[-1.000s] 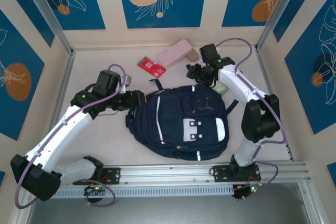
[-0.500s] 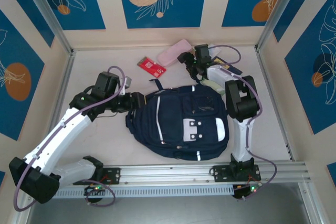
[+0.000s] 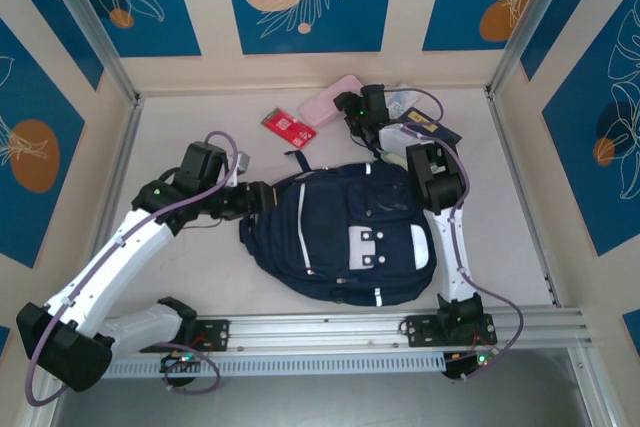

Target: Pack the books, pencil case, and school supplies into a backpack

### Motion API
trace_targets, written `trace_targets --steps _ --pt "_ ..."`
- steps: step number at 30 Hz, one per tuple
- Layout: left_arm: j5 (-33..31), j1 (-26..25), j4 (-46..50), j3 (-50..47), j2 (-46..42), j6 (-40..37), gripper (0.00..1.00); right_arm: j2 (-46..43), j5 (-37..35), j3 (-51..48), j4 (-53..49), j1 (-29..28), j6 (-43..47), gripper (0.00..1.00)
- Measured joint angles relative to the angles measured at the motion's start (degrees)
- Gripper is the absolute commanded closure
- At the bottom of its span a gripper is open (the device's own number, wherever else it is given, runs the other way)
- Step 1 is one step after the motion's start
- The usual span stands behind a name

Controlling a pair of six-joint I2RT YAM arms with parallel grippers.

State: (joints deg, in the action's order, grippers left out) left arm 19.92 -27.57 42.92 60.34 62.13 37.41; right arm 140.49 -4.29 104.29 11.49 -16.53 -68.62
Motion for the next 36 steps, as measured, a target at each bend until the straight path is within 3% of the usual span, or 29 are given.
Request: trace_targets --steps 15,24,36 --pt "0.7 0.72 1.01 -1.92 -1.97 -1.79 0.37 8.79 0.57 10.78 2.64 0.07 -1.81 0.52" --pt "0.7 0.83 2.08 -1.92 -2.58 -2.69 0.37 8.59 1.77 9.18 7.17 0.11 -3.06 0.77" --pt "-0.5 0.85 4.48 -0.26 -5.01 -2.86 0.35 0.13 5.31 3.91 2.71 1.4 4.59 0.85"
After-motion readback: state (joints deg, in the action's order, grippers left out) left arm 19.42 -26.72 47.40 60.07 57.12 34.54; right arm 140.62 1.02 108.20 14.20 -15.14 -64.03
